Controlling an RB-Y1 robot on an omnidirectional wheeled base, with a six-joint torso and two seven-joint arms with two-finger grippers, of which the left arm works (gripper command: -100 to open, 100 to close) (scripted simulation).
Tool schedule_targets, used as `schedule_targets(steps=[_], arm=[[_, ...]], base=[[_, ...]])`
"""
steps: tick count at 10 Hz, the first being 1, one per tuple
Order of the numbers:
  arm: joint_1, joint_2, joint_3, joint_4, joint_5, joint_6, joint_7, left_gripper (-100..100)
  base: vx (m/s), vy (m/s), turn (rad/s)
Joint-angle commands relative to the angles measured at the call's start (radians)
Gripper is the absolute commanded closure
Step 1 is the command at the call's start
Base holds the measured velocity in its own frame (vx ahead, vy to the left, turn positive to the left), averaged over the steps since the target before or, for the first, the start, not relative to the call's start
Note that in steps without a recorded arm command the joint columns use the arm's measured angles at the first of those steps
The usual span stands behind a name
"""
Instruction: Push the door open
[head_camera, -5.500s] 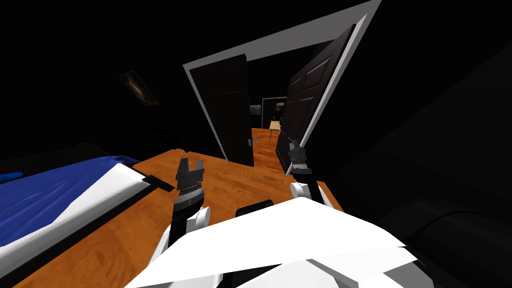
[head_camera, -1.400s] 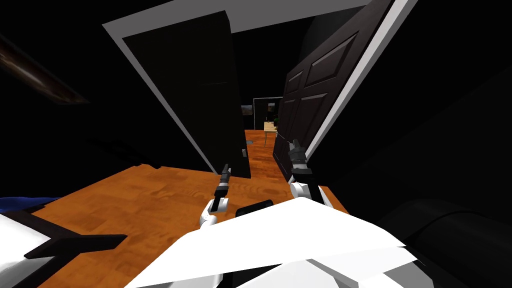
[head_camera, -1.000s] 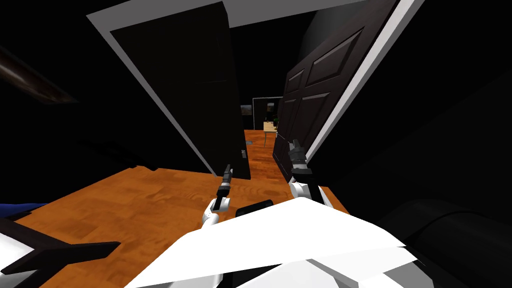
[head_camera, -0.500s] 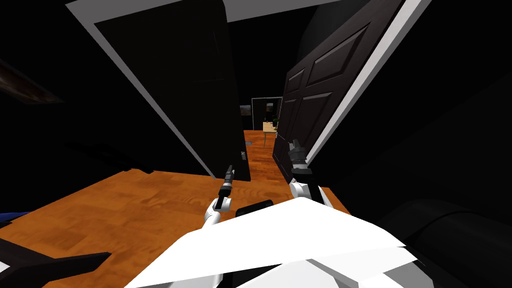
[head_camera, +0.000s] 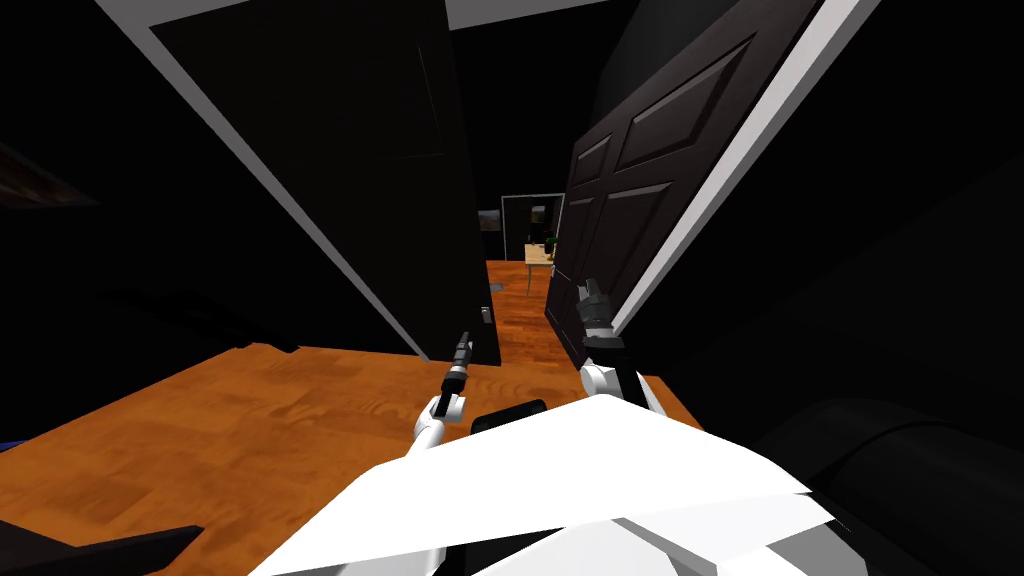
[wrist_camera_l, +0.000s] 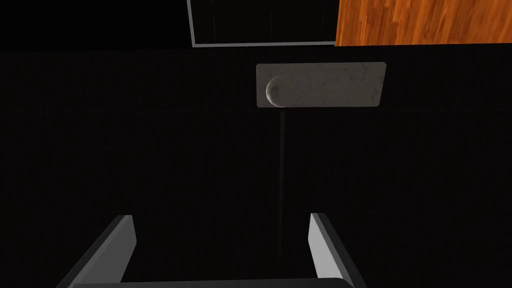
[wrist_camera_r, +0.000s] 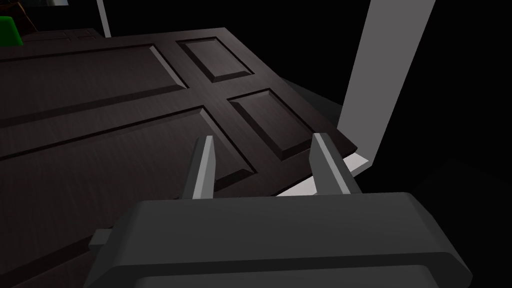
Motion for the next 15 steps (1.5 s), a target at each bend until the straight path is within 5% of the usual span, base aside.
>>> schedule_targets(steps=[1, 5, 10, 11, 15], arm=[[-0.015, -0.004, -0.003, 0.034, -0.003, -0.003, 0.003, -100], [-0.077, -0.027, -0.011, 0.171, -0.01, -0.02, 0.011, -100], [-0.088, -0.033, -0.012, 0.193, -0.011, -0.021, 0.011, -100], [-0.089, -0.015, -0.009, 0.196, -0.009, -0.022, 0.009, -100], [-0.088, -0.005, -0.004, 0.199, -0.005, -0.024, 0.003, -100]], base=[[0.088, 0.019, -0.032], [0.113, 0.022, -0.045], [0.038, 0.006, -0.01], [0.113, -0.012, -0.036], [0.173, -0.059, -0.023]])
